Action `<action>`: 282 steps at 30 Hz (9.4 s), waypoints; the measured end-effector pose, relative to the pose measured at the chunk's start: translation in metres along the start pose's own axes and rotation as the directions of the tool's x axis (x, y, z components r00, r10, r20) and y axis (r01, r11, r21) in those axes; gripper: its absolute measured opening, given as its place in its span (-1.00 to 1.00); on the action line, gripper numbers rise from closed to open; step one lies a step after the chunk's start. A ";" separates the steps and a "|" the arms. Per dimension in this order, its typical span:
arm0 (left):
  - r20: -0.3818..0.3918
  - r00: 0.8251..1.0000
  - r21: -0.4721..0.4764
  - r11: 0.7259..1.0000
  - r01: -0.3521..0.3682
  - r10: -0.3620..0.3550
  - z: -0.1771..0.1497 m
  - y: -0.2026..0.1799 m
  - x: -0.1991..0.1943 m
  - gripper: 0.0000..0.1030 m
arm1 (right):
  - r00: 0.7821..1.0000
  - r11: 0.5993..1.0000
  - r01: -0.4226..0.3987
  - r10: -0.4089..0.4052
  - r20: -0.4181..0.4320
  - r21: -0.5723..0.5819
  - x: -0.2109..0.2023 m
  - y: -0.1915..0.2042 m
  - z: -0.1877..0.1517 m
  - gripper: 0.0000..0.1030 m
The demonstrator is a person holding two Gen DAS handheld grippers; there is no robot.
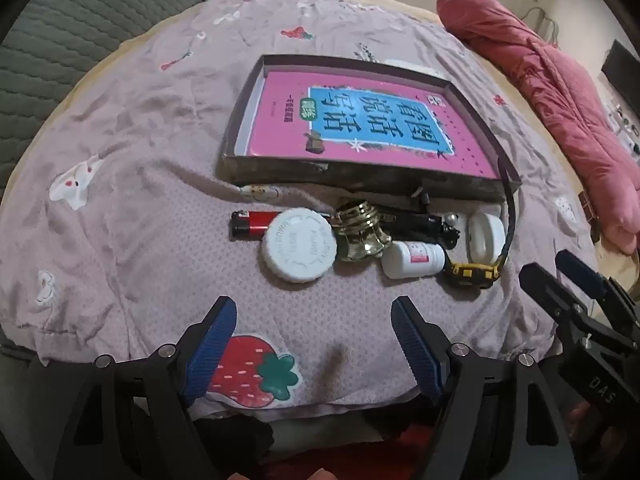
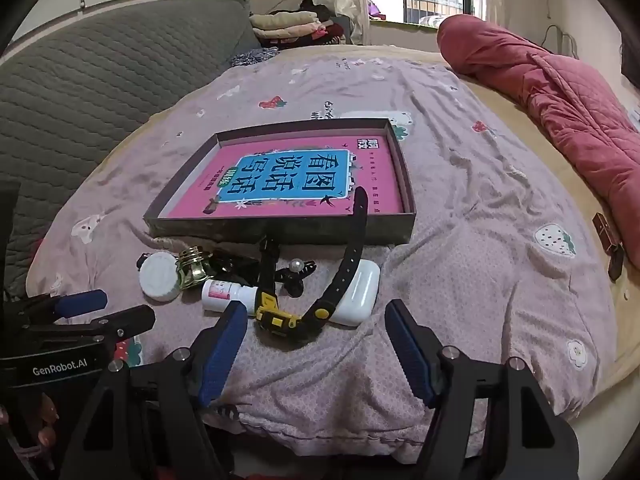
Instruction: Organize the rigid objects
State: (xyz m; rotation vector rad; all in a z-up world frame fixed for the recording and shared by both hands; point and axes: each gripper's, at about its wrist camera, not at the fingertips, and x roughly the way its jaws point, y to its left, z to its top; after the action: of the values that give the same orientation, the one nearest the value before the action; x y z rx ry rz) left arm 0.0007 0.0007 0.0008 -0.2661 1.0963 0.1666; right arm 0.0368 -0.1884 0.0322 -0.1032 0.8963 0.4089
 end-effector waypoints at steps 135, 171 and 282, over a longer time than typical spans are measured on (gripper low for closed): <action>0.030 0.995 0.023 0.995 -0.094 0.094 0.009 0.019 0.040 0.56 | 0.986 0.994 -0.107 0.104 -0.134 -0.017 0.045 0.002 -0.009 0.37; 0.073 0.997 0.037 0.998 -0.042 0.039 0.014 0.017 0.048 0.56 | 0.893 0.868 -0.367 0.430 -0.134 0.335 0.086 -0.033 -0.011 -0.10; 0.259 0.962 -0.017 0.996 0.089 -0.082 0.101 0.016 0.035 0.04 | 0.938 0.938 -0.302 0.261 0.229 0.171 0.049 -0.050 0.076 -0.13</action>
State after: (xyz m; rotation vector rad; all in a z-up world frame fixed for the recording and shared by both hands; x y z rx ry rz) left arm 0.0981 0.0461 0.0106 -0.3080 0.8224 0.1359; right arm 0.1396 -0.2002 0.0379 0.2566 0.7470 0.5825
